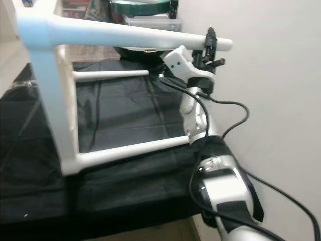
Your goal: Building children table
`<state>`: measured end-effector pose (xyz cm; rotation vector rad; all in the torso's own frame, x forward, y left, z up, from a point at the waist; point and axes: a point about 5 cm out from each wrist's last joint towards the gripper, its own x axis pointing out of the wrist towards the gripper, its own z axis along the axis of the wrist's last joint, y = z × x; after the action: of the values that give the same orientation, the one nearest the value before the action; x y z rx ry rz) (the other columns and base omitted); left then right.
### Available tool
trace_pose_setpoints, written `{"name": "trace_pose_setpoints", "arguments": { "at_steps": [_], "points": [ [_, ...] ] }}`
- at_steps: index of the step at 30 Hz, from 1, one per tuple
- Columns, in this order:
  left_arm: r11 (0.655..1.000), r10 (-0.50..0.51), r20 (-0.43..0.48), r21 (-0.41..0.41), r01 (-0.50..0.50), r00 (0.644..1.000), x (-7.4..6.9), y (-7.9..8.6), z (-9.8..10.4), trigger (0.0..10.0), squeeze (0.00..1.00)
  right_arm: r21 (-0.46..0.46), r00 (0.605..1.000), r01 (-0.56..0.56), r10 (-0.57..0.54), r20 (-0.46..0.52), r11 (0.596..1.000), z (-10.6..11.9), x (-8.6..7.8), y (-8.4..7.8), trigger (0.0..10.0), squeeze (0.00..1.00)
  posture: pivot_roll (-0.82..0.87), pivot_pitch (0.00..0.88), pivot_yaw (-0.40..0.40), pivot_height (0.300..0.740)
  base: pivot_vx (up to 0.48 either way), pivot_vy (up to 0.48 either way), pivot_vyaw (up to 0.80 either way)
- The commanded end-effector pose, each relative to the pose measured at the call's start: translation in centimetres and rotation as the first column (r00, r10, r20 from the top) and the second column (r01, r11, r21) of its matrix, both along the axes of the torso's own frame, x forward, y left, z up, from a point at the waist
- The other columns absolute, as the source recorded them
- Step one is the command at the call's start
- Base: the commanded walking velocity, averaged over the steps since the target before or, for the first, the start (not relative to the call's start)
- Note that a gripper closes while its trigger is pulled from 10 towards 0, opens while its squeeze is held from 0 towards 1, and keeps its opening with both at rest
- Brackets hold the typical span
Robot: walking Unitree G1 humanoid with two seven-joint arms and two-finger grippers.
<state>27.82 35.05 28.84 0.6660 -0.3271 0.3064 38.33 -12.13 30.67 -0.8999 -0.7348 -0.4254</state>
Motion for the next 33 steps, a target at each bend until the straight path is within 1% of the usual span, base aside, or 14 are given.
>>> {"name": "trace_pose_setpoints", "arguments": {
  "at_steps": [1, 2, 3, 4, 5, 6, 10, 19, 25, 26, 27, 30, 32, 33],
  "points": [
    [0.97, -0.235, -0.083, -0.088, 0.228, 0.968, 0.6, -4.8, -3.5, 10.0, 0.0, 0.023, 0.962, -0.259, 0.26, -0.082, 0.966, -2.3, -0.7, 4.3, 0.0, 0.0, 0.04, 0.058, 0.018, 0.734, 0.0, 0.0, 0.0],
    [0.97, -0.235, -0.083, -0.088, 0.228, 0.968, 0.6, -4.8, -3.5, 10.0, 0.0, 0.023, 0.962, -0.259, 0.26, -0.082, 0.966, -2.3, -0.7, 4.3, 0.0, 0.0, 0.04, 0.058, 0.018, 0.734, 0.0, 0.0, 0.0],
    [0.944, -0.311, -0.121, -0.152, 0.292, 0.943, 0.5, -7.1, -5.7, 10.0, 0.0, -0.044, 0.951, -0.303, 0.299, -0.079, 0.952, -2.5, -1.3, 5.6, 0.0, 0.0, 0.04, 0.058, 0.018, 0.734, 0.0, 0.0, 0.0],
    [0.944, -0.311, -0.121, -0.152, 0.292, 0.943, 0.5, -7.1, -5.7, 10.0, 0.0, -0.044, 0.951, -0.303, 0.299, -0.079, 0.952, -2.5, -1.3, 5.6, 0.0, 0.0, 0.04, 0.058, 0.018, 0.734, 0.0, 0.0, 0.0],
    [0.927, -0.352, -0.146, -0.192, 0.322, 0.925, 0.2, -9.0, -7.5, 10.0, 0.0, -0.073, 0.948, -0.316, 0.311, -0.076, 0.946, -2.8, -1.7, 6.4, 3.1, 0.0, 0.04, 0.063, 0.013, 0.734, 0.0, 0.0, 0.0],
    [0.913, -0.369, -0.155, -0.247, 0.325, 0.916, -0.2, -10.3, -8.7, 10.0, 0.0, -0.09, 0.946, -0.321, 0.314, -0.086, 0.943, -3.1, -1.9, 6.9, 10.0, 0.0, 0.04, 0.063, 0.013, 0.734, 0.0, 0.0, 0.0],
    [0.912, -0.383, -0.189, -0.233, 0.338, 0.904, -1.6, -13.0, -10.3, 10.0, 0.0, -0.087, 0.931, -0.356, 0.346, -0.114, 0.93, -3.6, -2.4, 8.0, 10.0, 0.0, 0.03, 0.07, 0.004, 0.734, 0.0, 0.0, 0.0],
    [0.929, -0.278, -0.153, -0.295, 0.225, 0.948, -2.8, -11.6, -10.1, 10.0, 0.0, -0.104, 0.94, -0.329, 0.314, -0.133, 0.939, -3.5, -2.2, 7.6, 10.0, 0.0, 0.03, 0.073, -0.009, 0.734, 0.0, 0.0, 0.0],
    [0.924, -0.288, -0.213, -0.319, 0.212, 0.934, -4.0, -13.0, -11.4, 10.0, 0.0, -0.135, 0.931, -0.342, 0.315, -0.186, 0.93, -4.0, -2.1, 8.1, 10.0, 0.0, 0.02, 0.074, -0.01, 0.734, 0.0, 0.0, 0.0],
    [0.898, -0.35, -0.256, -0.365, 0.245, 0.901, -5.0, -14.4, -12.4, 10.0, 0.0, -0.123, 0.919, -0.351, 0.317, -0.234, 0.928, -4.6, -1.9, 8.2, 10.0, 0.0, 0.02, 0.074, -0.01, 0.734, 0.0, 0.0, 0.0],
    [0.898, -0.35, -0.256, -0.365, 0.245, 0.901, -5.0, -14.4, -12.4, 10.0, 0.0, -0.123, 0.919, -0.351, 0.317, -0.234, 0.928, -4.6, -1.9, 8.2, 10.0, 0.0, 0.02, 0.074, -0.01, 0.734, 0.0, 0.0, 0.0],
    [0.821, -0.507, -0.327, -0.465, 0.331, 0.797, -7.8, -18.0, -14.1, 10.0, 0.0, -0.112, 0.9, -0.371, 0.327, -0.29, 0.922, -5.4, -1.7, 8.4, 10.0, 0.0, 0.02, 0.078, -0.02, 0.734, 0.0, 0.0, 0.0],
    [0.807, -0.533, -0.339, -0.478, 0.346, 0.775, -8.4, -18.7, -14.3, 10.0, 0.0, -0.115, 0.897, -0.376, 0.33, -0.294, 0.92, -5.5, -1.8, 8.4, 10.0, 0.0, 0.02, 0.078, -0.02, 0.734, 0.0, 0.0, 0.0],
    [0.763, -0.606, -0.344, -0.506, 0.401, 0.717, -9.5, -19.9, -14.3, 10.0, 0.0, -0.117, 0.895, -0.381, 0.334, -0.296, 0.917, -5.6, -1.8, 8.6, 10.0, 0.0, 0.02, 0.079, -0.028, 0.734, 0.0, 0.0, 0.0]
  ]
}}
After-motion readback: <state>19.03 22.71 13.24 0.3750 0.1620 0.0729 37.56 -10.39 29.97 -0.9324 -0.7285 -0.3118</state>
